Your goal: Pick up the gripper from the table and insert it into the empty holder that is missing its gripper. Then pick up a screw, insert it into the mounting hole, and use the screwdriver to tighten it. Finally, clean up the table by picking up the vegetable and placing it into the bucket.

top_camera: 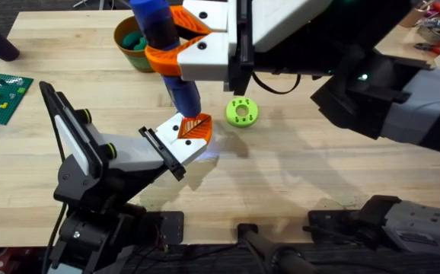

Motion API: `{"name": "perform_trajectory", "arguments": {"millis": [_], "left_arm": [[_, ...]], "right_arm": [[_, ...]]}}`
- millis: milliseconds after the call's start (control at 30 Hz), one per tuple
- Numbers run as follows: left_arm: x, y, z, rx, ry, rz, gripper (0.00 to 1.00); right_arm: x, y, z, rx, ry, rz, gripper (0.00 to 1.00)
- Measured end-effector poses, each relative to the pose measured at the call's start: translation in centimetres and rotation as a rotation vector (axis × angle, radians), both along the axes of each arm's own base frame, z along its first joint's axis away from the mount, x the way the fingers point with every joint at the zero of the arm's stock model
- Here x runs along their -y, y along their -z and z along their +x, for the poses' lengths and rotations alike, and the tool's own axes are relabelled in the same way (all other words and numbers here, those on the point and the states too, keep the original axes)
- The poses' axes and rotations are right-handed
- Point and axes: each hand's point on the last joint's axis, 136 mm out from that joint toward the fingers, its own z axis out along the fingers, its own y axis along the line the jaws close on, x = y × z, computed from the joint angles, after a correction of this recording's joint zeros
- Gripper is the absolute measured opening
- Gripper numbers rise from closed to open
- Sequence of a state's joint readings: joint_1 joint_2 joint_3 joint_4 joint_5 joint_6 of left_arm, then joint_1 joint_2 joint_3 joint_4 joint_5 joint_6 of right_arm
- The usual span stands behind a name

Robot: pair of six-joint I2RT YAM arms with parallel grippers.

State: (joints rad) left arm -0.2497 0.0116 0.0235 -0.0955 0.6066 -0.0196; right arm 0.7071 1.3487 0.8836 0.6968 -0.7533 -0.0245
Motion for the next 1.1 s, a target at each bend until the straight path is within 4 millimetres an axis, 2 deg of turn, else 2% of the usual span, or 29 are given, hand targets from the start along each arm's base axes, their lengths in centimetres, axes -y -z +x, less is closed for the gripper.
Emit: {"name": "perform_trajectory", "arguments": {"millis": [100,333,533,667,900,1100], "left_arm": [[-0.1,0.0,0.1,0.001,-0.007,0.000,0.007],[-0.2,-0.1,0.2,0.003,-0.017,0.000,0.007],[-0.1,-0.1,0.2,0.004,-0.012,0.000,0.007],[-0.1,-0.1,0.2,0.004,-0.012,0.000,0.007],[-0.1,-0.1,0.2,0.004,-0.012,0.000,0.007],[-0.1,-0.1,0.2,0.004,-0.012,0.000,0.008]], "right_arm": [[0.0,0.6,0.0,-0.020,-0.002,-0.014,0.062],[0.4,-0.4,0.0,-0.032,-0.005,0.020,0.060],[2.0,-4.4,-1.3,0.031,0.002,0.079,0.061],[2.2,-6.0,-1.7,0.066,-0.009,0.104,0.060],[1.5,-5.9,-2.9,0.059,-0.050,0.101,0.061],[-0.3,-5.5,-4.0,0.043,-0.123,0.085,0.062]]}}
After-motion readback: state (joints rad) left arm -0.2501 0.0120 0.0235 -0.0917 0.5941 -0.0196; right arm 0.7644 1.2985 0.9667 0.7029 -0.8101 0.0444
